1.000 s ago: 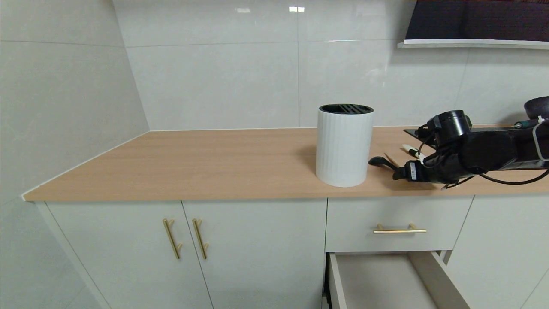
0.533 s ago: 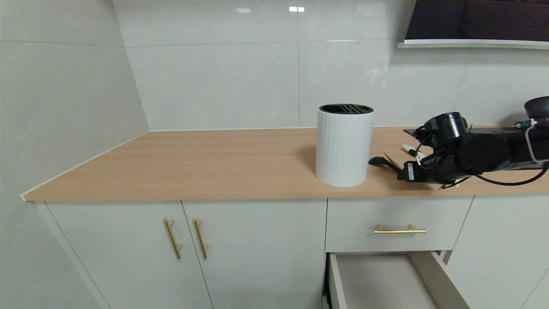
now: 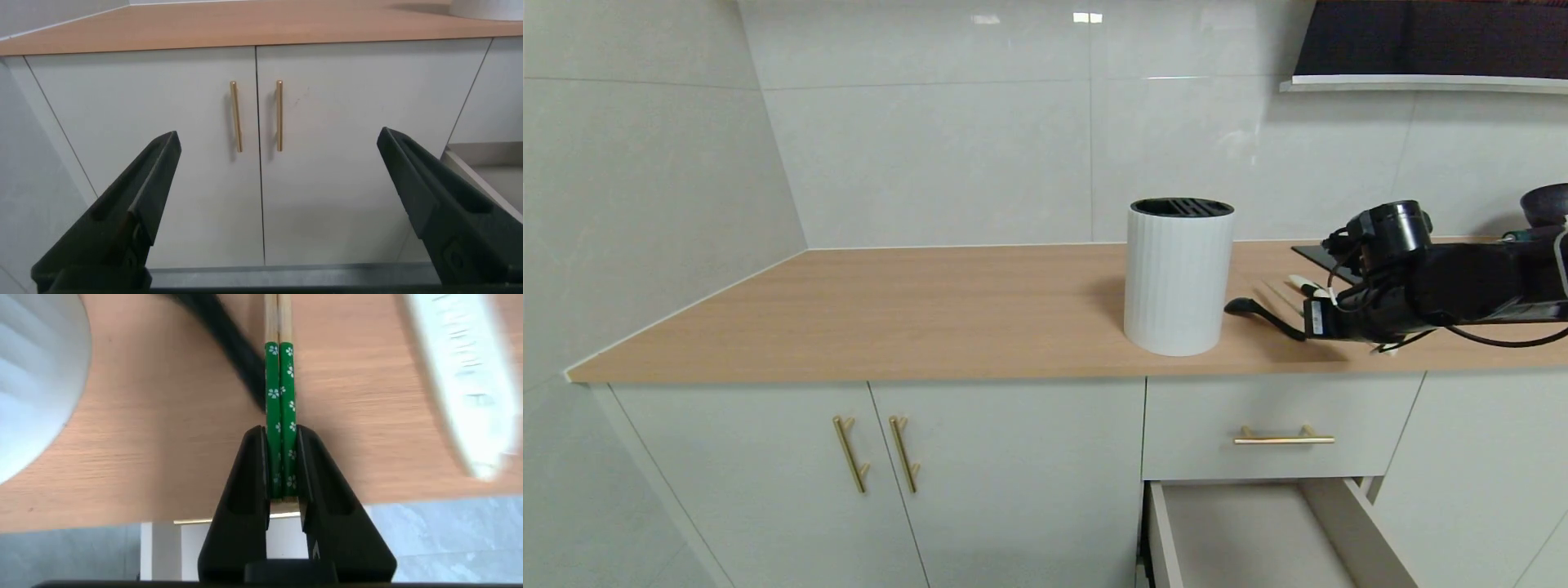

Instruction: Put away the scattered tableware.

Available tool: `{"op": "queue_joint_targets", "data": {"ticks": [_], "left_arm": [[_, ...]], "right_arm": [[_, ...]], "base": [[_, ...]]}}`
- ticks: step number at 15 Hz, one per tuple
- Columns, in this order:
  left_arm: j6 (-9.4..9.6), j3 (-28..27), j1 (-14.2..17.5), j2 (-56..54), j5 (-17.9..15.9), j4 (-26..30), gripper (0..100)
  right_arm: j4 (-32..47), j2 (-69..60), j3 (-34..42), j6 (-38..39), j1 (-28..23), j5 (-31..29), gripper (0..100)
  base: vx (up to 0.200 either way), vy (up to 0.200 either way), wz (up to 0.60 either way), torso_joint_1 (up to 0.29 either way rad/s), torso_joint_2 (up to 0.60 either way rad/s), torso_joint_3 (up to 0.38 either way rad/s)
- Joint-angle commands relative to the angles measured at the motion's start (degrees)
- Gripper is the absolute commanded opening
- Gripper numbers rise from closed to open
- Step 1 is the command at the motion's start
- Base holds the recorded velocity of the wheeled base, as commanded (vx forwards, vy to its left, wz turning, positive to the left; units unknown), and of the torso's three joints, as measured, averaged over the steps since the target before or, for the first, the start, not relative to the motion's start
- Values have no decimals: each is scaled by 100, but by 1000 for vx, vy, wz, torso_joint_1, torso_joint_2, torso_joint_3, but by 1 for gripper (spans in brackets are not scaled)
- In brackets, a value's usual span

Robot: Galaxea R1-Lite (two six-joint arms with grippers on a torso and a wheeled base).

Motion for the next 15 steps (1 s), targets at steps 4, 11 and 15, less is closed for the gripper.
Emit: {"op": "queue_joint_targets", "data": {"ticks": [4, 11, 15], "left_arm": [[4, 0, 2, 1, -2, -1, 100], [4, 0, 2, 1, -2, -1, 100], [4, 0, 2, 1, -2, -1, 100]], "right_arm": [[21, -1660, 981, 228, 14, 41, 0], [997, -3725, 2229, 131, -30, 1420, 0], [1014, -4094, 2933, -687, 32, 1684, 0]], "base": [[0, 0, 0, 0, 0, 0], [0, 0, 0, 0, 0, 0], [0, 0, 0, 0, 0, 0]]}}
